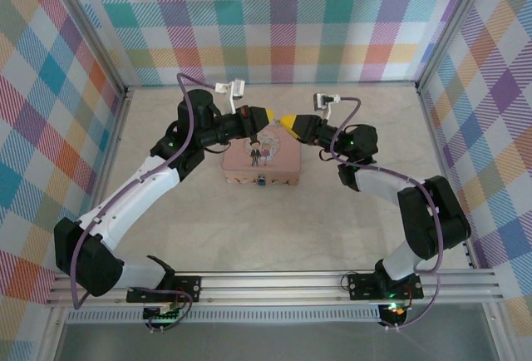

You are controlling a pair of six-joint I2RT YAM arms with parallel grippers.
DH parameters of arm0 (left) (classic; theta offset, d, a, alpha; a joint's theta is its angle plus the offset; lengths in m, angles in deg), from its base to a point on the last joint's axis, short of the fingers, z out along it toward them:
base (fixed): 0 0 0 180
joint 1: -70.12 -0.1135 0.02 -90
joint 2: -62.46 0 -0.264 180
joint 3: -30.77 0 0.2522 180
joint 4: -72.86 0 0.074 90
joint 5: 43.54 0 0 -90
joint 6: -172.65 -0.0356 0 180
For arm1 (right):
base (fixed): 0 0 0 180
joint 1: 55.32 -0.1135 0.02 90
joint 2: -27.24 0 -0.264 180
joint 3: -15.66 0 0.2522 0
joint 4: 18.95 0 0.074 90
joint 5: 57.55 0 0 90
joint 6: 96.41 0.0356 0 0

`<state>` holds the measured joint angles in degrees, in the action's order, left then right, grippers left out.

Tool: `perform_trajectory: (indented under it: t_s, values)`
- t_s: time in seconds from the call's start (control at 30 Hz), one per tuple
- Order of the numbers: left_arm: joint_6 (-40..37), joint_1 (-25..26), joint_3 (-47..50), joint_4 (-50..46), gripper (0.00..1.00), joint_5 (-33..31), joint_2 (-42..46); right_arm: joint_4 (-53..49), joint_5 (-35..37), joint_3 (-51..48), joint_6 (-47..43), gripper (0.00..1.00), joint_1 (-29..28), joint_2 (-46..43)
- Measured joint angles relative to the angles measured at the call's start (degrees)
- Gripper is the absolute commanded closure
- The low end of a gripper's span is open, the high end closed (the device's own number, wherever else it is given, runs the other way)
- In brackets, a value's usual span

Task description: Unlock a padlock with a key

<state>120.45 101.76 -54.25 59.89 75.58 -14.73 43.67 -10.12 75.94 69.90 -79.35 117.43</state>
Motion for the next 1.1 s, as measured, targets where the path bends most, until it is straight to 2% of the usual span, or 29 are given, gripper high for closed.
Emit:
perform_trajectory:
  t_s: [0.17,0.37,0.77,0.83,0.97,1.1]
  values:
    - [0.35,0.22,0.52,0.96,1.00,0.00,-0.02,0.61,-0.17,0.68,0.13,0.57,-0.72,0.04]
    - [0.37,0.24,0.72,0.96,1.00,-0.04,-0.02,0.79,-0.20,1.33,0.85,0.68,-0.81,0.04]
    - [0.35,0.24,0.74,0.94,1.00,-0.11,-0.02,0.76,-1.49,1.49,1.29,0.64,-1.36,0.63]
    - [0.35,0.24,0.74,0.94,1.00,-0.15,0.00,0.76,-1.77,1.49,1.29,0.73,-1.46,0.63]
    - [0.35,0.24,0.74,0.94,1.00,-0.26,0.00,0.72,-2.14,1.49,1.29,0.74,-1.51,0.63]
    - [0.35,0.46,0.74,0.92,1.00,-0.37,0.00,0.72,-2.14,1.49,1.27,0.82,-1.51,0.63]
